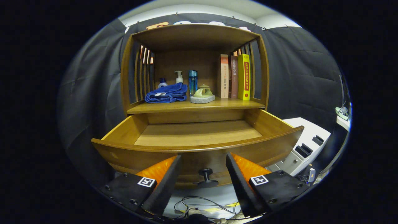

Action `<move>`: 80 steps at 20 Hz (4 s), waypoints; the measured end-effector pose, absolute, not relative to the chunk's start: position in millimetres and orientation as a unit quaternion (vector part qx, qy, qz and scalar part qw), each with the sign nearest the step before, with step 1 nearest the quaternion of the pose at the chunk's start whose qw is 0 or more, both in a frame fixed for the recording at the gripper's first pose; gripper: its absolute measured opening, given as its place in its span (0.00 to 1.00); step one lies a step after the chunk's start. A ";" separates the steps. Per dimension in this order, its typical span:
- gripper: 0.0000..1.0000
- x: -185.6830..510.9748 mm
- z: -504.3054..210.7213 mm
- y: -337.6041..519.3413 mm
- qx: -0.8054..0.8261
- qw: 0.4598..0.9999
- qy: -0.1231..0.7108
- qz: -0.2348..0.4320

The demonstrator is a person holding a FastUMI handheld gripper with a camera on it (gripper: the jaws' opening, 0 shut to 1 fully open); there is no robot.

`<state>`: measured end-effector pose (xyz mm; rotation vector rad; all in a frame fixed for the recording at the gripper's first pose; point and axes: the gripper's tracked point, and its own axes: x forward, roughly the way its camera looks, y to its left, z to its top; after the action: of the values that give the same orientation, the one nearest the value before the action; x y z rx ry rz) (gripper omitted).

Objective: Pull open the drawer, take out the items inside it, and place them on the countertop above the cabinet.

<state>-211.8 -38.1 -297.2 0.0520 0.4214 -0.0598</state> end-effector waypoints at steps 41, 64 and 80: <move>0.95 -45.2 -334.8 -31.3 0.007 0.978 0.207 -0.036; 0.94 -17.3 -268.0 -26.6 0.005 0.982 0.189 -0.031; 0.94 -36.2 -68.3 -5.1 0.006 0.994 0.108 0.002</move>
<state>-36.2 -5.1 -68.3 0.0126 0.2165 0.0037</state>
